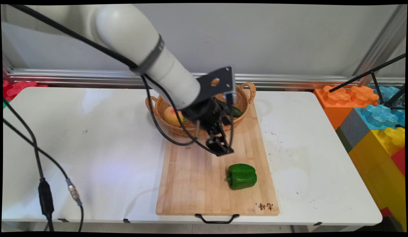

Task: Pick up the potato from the vegetable basket

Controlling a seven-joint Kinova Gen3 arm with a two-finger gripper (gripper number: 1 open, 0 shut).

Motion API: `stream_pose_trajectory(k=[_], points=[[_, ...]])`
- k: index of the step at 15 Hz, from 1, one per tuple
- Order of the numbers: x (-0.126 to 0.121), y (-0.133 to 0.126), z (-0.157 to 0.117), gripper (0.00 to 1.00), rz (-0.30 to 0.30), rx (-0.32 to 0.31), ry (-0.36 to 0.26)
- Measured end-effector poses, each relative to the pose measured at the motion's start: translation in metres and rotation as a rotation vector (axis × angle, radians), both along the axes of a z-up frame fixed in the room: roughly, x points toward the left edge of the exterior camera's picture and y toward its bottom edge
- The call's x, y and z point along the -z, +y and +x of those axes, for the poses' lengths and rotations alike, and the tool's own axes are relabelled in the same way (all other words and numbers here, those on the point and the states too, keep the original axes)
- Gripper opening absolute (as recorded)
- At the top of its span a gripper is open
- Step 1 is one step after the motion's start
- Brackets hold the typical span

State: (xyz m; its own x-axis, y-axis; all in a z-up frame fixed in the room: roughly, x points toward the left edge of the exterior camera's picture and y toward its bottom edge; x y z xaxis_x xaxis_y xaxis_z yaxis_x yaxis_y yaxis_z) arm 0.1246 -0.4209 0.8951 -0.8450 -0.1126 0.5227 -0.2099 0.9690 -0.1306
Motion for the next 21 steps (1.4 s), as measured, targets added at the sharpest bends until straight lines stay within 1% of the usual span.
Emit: stream_pose_trajectory(k=[2, 5, 8, 11, 14, 16, 19, 21], points=[[-0.008, -0.008, 0.017, 1.0, -0.021, -0.006, -0.017], [-0.015, -0.024, 0.041, 1.0, -0.05, -0.038, -0.053], [-0.02, -0.05, 0.068, 1.0, -0.093, -0.084, -0.097], [-0.018, -0.08, 0.088, 1.0, -0.14, -0.122, -0.138], [-0.009, -0.102, 0.099, 1.0, -0.166, -0.119, -0.174], [0.005, -0.117, 0.105, 1.0, -0.175, -0.109, -0.205], [0.025, -0.13, 0.108, 1.0, -0.173, -0.1, -0.233], [0.043, -0.138, 0.109, 1.0, -0.166, -0.092, -0.25]])
